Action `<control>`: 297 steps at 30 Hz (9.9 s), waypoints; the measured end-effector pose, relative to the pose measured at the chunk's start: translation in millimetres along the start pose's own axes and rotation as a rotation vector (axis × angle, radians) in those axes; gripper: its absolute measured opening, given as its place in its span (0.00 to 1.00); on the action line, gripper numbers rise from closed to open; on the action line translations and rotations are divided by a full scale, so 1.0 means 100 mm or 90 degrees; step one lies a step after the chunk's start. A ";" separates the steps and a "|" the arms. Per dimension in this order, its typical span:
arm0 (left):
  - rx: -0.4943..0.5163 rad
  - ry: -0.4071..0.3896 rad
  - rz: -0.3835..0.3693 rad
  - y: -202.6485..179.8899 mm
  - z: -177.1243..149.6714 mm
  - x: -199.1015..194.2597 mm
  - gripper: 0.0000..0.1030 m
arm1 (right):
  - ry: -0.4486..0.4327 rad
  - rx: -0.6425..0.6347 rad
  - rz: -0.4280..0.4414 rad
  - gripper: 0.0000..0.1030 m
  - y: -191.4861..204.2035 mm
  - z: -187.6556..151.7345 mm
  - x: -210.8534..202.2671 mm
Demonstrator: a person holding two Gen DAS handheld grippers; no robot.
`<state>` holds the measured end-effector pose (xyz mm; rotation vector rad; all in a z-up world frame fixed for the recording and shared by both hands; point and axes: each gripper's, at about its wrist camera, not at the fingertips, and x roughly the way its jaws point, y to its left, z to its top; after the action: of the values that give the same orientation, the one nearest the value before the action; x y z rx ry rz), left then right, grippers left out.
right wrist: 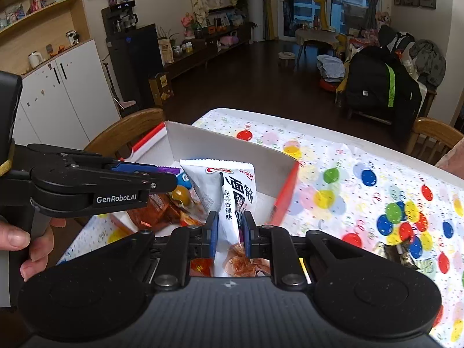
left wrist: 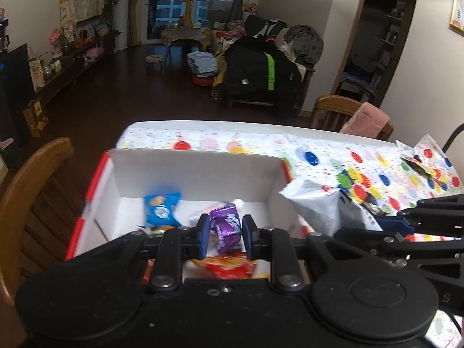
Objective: Organize snacks
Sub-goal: 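Carry the purple candy and white noodle packet over the open box, then open the left tool to drop the purple candy while the right tool drops the noodle packet, then move both tools back toward the black packet and wooden-stick candy, then grasp the black packet with the left tool while the right tool grasps the wooden-stick candy, then carry the black packet and wooden-stick candy over the box, then open the left tool to drop the black packet while the right tool drops the stick candy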
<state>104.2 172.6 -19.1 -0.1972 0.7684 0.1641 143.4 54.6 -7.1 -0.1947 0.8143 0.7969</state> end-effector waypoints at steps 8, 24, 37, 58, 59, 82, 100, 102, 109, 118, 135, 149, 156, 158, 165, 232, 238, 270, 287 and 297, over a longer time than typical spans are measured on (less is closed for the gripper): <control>-0.012 0.012 0.038 0.45 0.12 0.17 0.20 | 0.016 0.020 0.000 0.17 0.10 0.18 0.38; 0.016 0.084 0.071 0.93 0.09 0.76 0.20 | 0.087 0.035 -0.034 0.17 0.16 0.17 1.08; 0.055 0.147 0.061 0.83 -0.15 0.96 0.20 | 0.115 0.041 -0.035 0.17 0.22 -0.06 1.15; 0.041 0.129 0.064 0.70 -0.19 0.76 0.59 | 0.091 0.064 -0.027 0.23 0.22 -0.12 0.85; 0.044 0.124 0.065 0.68 -0.18 0.73 0.60 | 0.087 0.065 -0.026 0.23 0.22 -0.12 0.82; 0.044 0.026 0.037 0.35 -0.13 0.04 0.89 | -0.020 0.052 -0.024 0.77 0.17 -0.14 0.03; 0.076 -0.053 -0.019 -0.58 -0.05 -0.20 1.00 | -0.094 0.088 -0.052 0.88 -0.57 -0.42 -0.57; 0.081 -0.054 -0.029 -0.75 -0.06 -0.19 1.00 | -0.096 0.095 -0.062 0.89 -0.71 -0.47 -0.62; 0.094 -0.058 -0.051 -1.33 -0.05 -0.02 1.00 | -0.086 0.126 -0.092 0.89 -1.25 -0.68 -0.71; 0.079 -0.038 -0.043 -1.96 -0.04 0.34 1.00 | -0.070 0.124 -0.114 0.89 -1.87 -0.91 -0.73; 0.031 0.069 -0.030 -2.67 0.05 1.26 0.99 | -0.031 0.117 -0.128 0.89 -2.62 -1.31 -0.30; 0.011 0.175 -0.030 -2.95 0.05 2.06 0.80 | 0.032 0.106 -0.091 0.64 -2.76 -1.41 0.33; 0.002 0.216 -0.040 -3.02 0.04 2.30 0.73 | 0.051 0.106 -0.073 0.52 -2.77 -1.41 0.52; 0.005 0.221 -0.045 -3.04 0.03 2.33 0.71 | 0.054 0.108 -0.068 0.49 -2.77 -1.41 0.56; 0.005 0.238 -0.057 -3.07 0.00 2.43 0.56 | 0.056 0.110 -0.068 0.40 -2.77 -1.41 0.66; 0.021 0.107 -0.067 -1.68 -0.13 0.36 0.28 | -0.050 0.081 -0.019 0.10 -1.31 -0.77 -0.63; 0.019 0.091 -0.054 -1.21 -0.07 0.15 0.28 | -0.060 0.071 -0.011 0.10 -0.87 -0.61 -0.54; -0.010 0.134 0.080 0.86 0.04 0.48 0.28 | 0.013 0.075 0.006 0.10 0.28 -0.15 0.71; 0.036 0.169 0.066 0.74 -0.08 0.85 0.28 | 0.077 0.053 -0.008 0.10 0.38 -0.25 1.15; 0.028 0.163 0.070 0.72 -0.14 0.84 0.30 | 0.087 0.058 -0.015 0.11 0.40 -0.24 1.14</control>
<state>138.5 245.0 -96.5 -0.1352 1.0377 0.2294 148.9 135.5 -99.3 -0.1797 0.9741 0.7286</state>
